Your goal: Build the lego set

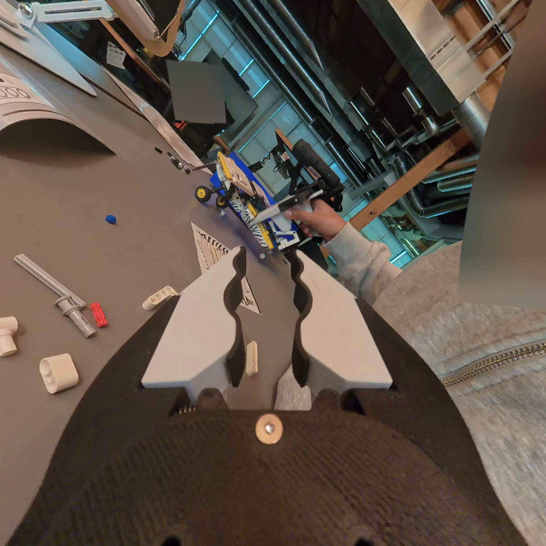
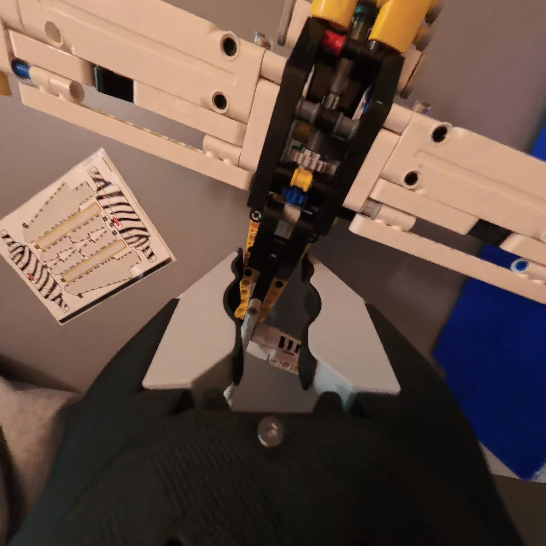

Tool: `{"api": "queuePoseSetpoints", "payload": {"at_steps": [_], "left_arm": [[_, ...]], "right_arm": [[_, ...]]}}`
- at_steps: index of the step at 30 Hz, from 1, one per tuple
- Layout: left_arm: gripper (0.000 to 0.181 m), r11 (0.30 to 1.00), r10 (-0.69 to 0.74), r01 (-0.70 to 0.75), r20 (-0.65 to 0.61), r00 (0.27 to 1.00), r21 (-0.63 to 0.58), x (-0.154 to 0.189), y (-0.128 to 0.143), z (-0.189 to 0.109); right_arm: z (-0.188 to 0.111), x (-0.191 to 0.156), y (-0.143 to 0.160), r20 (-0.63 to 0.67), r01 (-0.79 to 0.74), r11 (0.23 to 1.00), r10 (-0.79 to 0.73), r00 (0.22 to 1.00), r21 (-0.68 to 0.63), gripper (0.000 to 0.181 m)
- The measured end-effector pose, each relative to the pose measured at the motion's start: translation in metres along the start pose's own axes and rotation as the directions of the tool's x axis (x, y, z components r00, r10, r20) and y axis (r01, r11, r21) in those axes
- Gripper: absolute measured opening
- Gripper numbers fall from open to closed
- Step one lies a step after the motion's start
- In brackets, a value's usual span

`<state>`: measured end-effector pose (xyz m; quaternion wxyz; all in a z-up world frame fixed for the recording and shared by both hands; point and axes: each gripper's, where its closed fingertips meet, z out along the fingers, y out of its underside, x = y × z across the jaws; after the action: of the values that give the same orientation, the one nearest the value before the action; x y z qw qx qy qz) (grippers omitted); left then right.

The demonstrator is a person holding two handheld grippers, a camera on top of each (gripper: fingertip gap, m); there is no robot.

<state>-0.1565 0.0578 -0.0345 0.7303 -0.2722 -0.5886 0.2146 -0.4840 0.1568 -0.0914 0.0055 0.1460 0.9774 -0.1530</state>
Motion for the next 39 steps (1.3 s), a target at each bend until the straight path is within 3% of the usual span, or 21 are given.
{"api": "queuePoseSetpoints", "payload": {"at_steps": [1, 5, 10, 15, 18, 20, 22, 25, 27, 31, 34, 39], "left_arm": [[0.028, 1.000, 0.003, -0.003, 0.001, 1.000, -0.002, 0.000, 0.000, 0.000], [0.028, 1.000, 0.006, -0.006, 0.003, 1.000, -0.003, 0.000, 0.001, 0.000], [0.028, 1.000, 0.013, -0.012, 0.009, 1.000, -0.008, 0.000, 0.001, 0.001], [0.028, 1.000, 0.013, -0.013, 0.015, 1.000, -0.011, -0.001, 0.002, 0.001], [0.028, 1.000, 0.013, -0.013, 0.018, 1.000, -0.013, -0.002, 0.002, 0.002], [0.029, 1.000, 0.013, -0.013, 0.020, 1.000, -0.016, -0.003, 0.002, 0.002], [0.029, 1.000, 0.019, -0.019, 0.021, 1.000, -0.021, -0.003, 0.003, 0.003], [0.029, 0.999, 0.029, -0.029, 0.029, 0.999, -0.027, -0.004, 0.004, 0.004], [0.029, 0.999, 0.030, -0.029, 0.034, 0.999, -0.032, -0.005, 0.004, 0.004], [0.029, 0.998, 0.036, -0.035, 0.039, 0.999, -0.043, -0.005, 0.006, 0.006], [0.029, 0.998, 0.049, -0.047, 0.043, 0.998, -0.048, -0.005, 0.006, 0.006], [0.030, 0.999, 0.046, -0.046, 0.020, 0.999, -0.014, -0.003, 0.001, 0.004]], "right_arm": [[-0.001, 0.000, -0.004, -0.008, 0.007, 1.000, -0.007, 1.000, 0.001, 0.038], [0.000, 0.000, -0.027, -0.096, 0.093, 0.994, -0.088, 0.992, 0.050, 0.036], [0.017, -0.023, -0.048, 0.051, 0.062, 0.993, -0.067, 0.996, 0.102, 0.036], [0.024, -0.026, -0.062, 0.103, 0.028, 0.989, -0.043, 0.994, 0.147, 0.036], [0.021, -0.031, -0.059, 0.135, 0.043, 0.988, -0.063, 0.989, 0.146, 0.045], [0.011, -0.031, -0.060, 0.145, 0.057, 0.979, -0.087, 0.986, 0.197, 0.047], [-0.013, -0.022, -0.070, 0.120, 0.058, 0.943, -0.102, 0.988, 0.327, 0.043], [-0.056, 0.004, -0.084, 0.064, 0.027, 0.842, -0.074, 0.995, 0.539, 0.052], [-0.067, 0.027, -0.082, 0.013, 0.023, 0.809, -0.037, 0.999, 0.587, 0.049], [-0.013, 0.056, -0.047, -0.094, 0.075, 0.929, -0.043, 0.995, 0.364, 0.042], [0.021, 0.049, -0.042, -0.065, 0.070, 0.951, -0.052, 0.997, 0.303, 0.037], [0.046, 0.048, -0.049, 0.071, -0.022, 0.968, 0.005, 0.997, 0.249, 0.036]]}}
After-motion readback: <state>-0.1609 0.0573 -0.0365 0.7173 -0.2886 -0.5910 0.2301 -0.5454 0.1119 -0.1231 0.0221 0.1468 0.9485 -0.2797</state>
